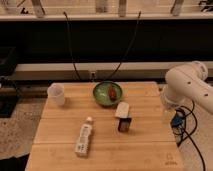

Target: Knock the eraser over

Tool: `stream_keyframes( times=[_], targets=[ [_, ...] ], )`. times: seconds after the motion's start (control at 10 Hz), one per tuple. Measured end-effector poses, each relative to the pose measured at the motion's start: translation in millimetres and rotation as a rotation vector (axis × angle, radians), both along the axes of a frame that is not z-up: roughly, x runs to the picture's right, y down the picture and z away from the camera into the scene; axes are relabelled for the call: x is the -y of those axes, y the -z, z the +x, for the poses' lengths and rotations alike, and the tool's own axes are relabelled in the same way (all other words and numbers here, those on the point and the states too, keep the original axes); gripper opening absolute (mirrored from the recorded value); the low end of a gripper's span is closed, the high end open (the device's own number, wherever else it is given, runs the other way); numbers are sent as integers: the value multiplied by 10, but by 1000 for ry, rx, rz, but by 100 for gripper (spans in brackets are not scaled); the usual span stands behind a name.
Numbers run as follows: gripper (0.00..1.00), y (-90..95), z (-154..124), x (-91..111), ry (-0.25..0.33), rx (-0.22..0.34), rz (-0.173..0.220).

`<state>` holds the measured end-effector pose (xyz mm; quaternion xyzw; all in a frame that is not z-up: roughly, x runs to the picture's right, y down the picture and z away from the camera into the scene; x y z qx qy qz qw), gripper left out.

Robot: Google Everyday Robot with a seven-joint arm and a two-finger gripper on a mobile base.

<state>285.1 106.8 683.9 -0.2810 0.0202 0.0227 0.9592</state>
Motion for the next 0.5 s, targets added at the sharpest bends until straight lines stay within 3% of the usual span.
stream_keyframes(
  times=[0.5],
  targets=[
    [80, -15, -13, -35, 5, 0, -3]
  ],
)
